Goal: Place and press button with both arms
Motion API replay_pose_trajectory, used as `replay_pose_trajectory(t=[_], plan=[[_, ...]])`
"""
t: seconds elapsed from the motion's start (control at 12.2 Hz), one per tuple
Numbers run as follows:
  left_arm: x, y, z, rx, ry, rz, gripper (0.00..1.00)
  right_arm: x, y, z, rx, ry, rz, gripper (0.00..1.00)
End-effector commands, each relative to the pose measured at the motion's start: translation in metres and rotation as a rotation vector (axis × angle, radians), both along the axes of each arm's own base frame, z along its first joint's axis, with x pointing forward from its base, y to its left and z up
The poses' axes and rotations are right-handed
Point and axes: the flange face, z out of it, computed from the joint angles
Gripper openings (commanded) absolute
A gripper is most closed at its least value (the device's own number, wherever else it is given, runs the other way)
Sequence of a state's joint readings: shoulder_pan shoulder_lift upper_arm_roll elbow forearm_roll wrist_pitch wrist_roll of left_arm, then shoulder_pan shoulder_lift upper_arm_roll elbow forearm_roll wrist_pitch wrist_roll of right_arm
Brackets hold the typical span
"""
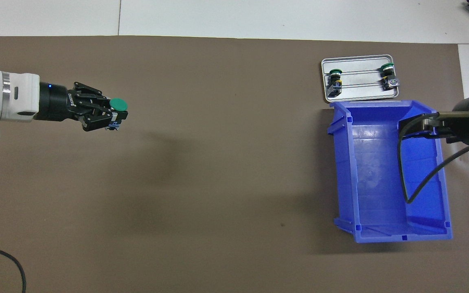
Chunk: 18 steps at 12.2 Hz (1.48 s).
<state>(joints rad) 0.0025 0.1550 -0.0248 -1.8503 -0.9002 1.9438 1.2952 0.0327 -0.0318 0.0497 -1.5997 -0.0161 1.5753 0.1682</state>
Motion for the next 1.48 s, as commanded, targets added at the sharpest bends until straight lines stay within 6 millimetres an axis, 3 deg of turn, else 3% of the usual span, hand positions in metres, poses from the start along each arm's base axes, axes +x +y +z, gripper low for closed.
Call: replay_pose_trajectory(t=[0.0, 0.33, 0.66, 1.15, 1.4], plan=[[-0.032, -0.002, -0.021, -0.001, -0.098, 0.043, 0.0, -0.006, -0.002, 0.002, 0.003, 0.0, -0.017, 1.0], [-0.059, -0.045, -0.051, -0.113, -0.168, 0.179, 0.0, -0.006, -0.002, 0.002, 0.003, 0.0, -0.017, 1.0], [-0.074, -0.1, -0.067, -0.167, -0.204, 0.32, 0.0, -0.006, -0.002, 0.002, 0.003, 0.001, -0.017, 1.0], [-0.088, -0.137, -0.118, -0.218, -0.256, 0.354, 0.0, -0.006, -0.002, 0.002, 0.003, 0.0, -0.019, 1.0], [-0.09, -0.139, -0.15, -0.217, -0.286, 0.358, 0.0, -0.006, -0.002, 0.002, 0.003, 0.0, -0.017, 1.0]])
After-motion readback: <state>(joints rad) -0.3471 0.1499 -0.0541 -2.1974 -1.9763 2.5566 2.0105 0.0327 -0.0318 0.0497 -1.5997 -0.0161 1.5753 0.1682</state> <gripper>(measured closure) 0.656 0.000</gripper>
